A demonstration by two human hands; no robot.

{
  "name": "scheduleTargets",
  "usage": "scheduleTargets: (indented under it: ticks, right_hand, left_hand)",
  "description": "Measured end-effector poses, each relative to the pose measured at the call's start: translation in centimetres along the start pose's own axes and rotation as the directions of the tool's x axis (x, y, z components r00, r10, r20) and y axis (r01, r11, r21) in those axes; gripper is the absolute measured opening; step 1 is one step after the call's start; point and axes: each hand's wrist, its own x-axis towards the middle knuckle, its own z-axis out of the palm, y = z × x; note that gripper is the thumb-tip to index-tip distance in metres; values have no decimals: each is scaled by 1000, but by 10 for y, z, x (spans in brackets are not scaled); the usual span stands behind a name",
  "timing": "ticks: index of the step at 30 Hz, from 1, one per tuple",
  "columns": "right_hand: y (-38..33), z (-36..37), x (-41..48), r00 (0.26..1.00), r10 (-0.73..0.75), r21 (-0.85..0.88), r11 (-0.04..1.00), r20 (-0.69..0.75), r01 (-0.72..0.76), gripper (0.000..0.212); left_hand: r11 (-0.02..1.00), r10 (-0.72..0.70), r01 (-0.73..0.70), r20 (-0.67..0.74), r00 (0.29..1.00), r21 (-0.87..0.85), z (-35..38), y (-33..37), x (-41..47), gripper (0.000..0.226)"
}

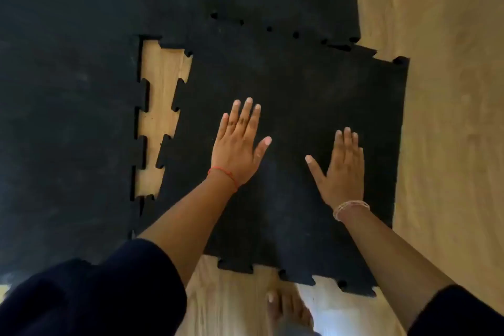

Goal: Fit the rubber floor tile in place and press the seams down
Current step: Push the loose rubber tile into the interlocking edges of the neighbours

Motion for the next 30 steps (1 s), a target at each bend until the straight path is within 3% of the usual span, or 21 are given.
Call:
scheduleTargets:
  ticks: [4,7,11,15,21,24,30]
  right_hand:
    - [4,25,14,996,66,34,997,-66,-64,75]
    - [12,33,20,984,102,-1,995,-147,-103,70]
    - [25,22,29,924,355,34,935,-144,-354,77]
    - [36,20,39,853,494,78,870,-172,-488,88]
    - [39,18,48,762,627,219,775,-161,-592,97]
    - [40,15,54,738,658,224,750,-148,-623,97]
    - [52,-2,75,594,788,452,594,-160,-665,78]
  left_hand:
    - [994,-45,37,74,996,106,35,-9,1,66]
    - [989,-23,17,37,999,146,47,-13,1,68]
    - [995,-4,3,10,1000,102,45,-19,3,72]
    - [992,-10,10,-1,1000,125,46,-21,1,73]
    - [937,-340,346,-120,933,39,41,-25,7,77]
    - [934,-345,352,-120,931,51,41,-27,7,79]
    - [935,-349,354,-119,929,22,39,-24,7,77]
